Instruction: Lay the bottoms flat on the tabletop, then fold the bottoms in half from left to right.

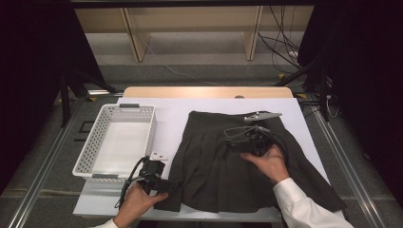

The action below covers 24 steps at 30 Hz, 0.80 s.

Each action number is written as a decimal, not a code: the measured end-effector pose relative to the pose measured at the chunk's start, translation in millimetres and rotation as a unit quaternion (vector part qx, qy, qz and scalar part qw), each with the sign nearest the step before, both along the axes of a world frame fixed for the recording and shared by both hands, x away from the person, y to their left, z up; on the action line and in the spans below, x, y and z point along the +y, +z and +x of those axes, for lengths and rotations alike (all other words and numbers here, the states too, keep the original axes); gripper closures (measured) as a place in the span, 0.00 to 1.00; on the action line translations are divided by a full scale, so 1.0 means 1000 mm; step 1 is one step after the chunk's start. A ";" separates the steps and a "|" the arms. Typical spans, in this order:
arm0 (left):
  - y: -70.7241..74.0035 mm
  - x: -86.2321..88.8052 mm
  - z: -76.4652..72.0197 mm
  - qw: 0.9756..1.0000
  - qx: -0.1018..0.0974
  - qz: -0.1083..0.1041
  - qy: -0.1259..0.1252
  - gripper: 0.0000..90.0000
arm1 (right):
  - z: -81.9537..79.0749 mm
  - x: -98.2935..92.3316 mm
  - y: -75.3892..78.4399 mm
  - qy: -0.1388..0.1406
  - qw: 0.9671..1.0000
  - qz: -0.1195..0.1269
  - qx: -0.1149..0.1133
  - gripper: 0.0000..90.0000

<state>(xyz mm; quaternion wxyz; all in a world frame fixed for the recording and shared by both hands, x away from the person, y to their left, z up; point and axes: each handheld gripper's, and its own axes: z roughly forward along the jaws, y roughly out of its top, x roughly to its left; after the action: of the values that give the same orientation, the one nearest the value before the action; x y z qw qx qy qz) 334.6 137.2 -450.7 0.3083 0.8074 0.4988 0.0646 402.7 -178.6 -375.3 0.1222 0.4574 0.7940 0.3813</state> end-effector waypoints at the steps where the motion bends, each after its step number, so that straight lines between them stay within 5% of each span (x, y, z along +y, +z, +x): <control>1: -0.003 0.000 0.002 1.000 0.006 0.008 -0.003 0.17 | 0.002 0.003 -0.001 0.003 1.000 -0.001 0.001 0.19; 12: -0.019 -0.003 0.010 0.999 0.035 0.032 0.005 0.19 | 0.019 0.027 -0.010 0.022 1.000 -0.008 0.011 0.19; 24: -0.023 -0.002 0.017 0.998 0.048 0.039 0.014 0.17 | 0.027 0.032 -0.016 0.024 0.999 -0.016 0.017 0.20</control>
<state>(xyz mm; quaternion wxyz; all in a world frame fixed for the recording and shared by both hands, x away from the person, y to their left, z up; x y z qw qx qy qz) 351.2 135.4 -473.6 0.2514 0.8138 0.5217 0.0492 429.2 -146.5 -391.7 0.1064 0.4424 0.8128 0.3637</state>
